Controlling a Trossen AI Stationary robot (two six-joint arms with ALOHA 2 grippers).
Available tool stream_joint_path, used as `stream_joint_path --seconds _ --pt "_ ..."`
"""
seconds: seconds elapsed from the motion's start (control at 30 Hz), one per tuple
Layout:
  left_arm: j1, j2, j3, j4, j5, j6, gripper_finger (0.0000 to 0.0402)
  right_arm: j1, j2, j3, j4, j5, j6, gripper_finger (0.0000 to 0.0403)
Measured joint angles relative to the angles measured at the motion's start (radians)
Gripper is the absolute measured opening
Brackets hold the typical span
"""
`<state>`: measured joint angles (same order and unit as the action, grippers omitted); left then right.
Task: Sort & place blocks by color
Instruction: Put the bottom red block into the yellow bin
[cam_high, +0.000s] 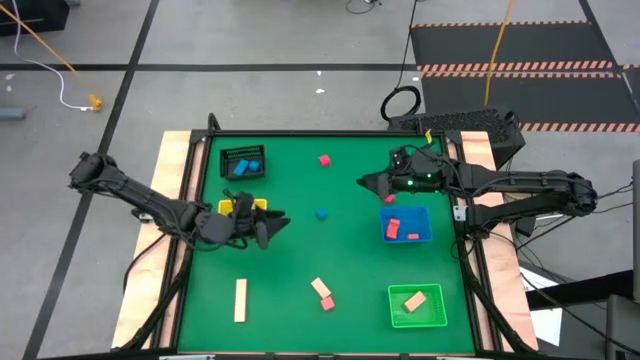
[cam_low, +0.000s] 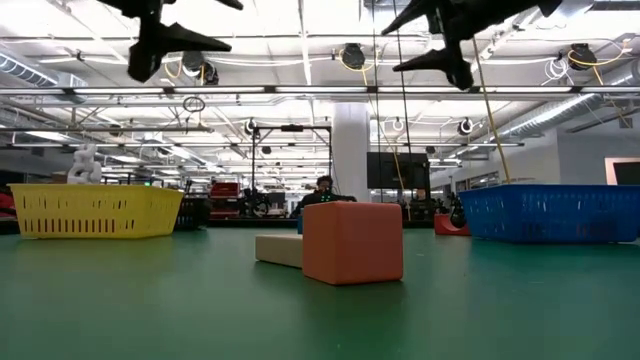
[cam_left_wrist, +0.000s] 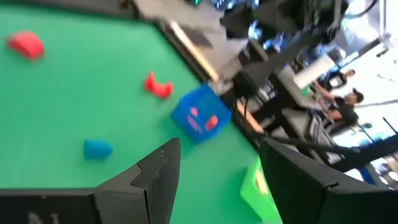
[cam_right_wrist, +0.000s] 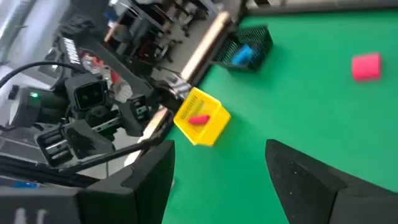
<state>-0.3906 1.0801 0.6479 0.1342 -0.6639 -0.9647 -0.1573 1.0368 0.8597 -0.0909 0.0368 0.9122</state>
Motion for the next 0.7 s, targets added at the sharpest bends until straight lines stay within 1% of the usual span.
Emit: stream_joint_path --seconds 0.07,0.13,0.17,0.27,0.33,0.37,0.43,0.53,0.6,0.7 --pt "0.009 0.000 0.000 0.062 -0.036 0.084 0.0219 0.000 0.004 0.000 0.026 0.050 -0.064 0.0242" --pt "0.017 0.000 0.000 0.142 -0.069 0.203 0.0218 0.000 0.002 0.000 0.057 0.093 -0.121 0.0242" --pt "0.021 0.000 0.000 0.181 -0.079 0.266 0.0219 0.000 0.002 0.000 0.068 0.098 -0.139 0.0242" --pt "0.033 0.000 0.000 0.306 -0.084 0.448 0.0218 0.000 0.006 0.000 0.078 0.095 -0.150 0.0242" --pt "0.041 0.000 0.000 0.363 -0.086 0.532 0.0219 0.000 0.006 0.000 0.099 0.103 -0.145 0.0242" --pt "0.046 0.000 0.000 0.382 -0.086 0.560 0.0219 0.000 0.006 0.000 0.132 0.128 -0.148 0.0242" --pt "0.056 0.000 0.000 0.408 -0.086 0.590 0.0219 0.000 0.012 0.000 0.160 0.181 -0.178 0.0242" --pt "0.073 0.000 0.000 0.415 -0.086 0.590 0.0219 -0.007 0.016 0.000 0.144 0.269 -0.283 0.0242" --pt "0.085 0.000 0.000 0.415 -0.090 0.581 0.0219 -0.025 0.015 0.000 0.131 0.281 -0.321 0.0242" --pt "0.103 0.000 0.000 0.413 -0.094 0.575 0.0219 -0.073 0.015 0.000 0.067 0.278 -0.313 0.0242"
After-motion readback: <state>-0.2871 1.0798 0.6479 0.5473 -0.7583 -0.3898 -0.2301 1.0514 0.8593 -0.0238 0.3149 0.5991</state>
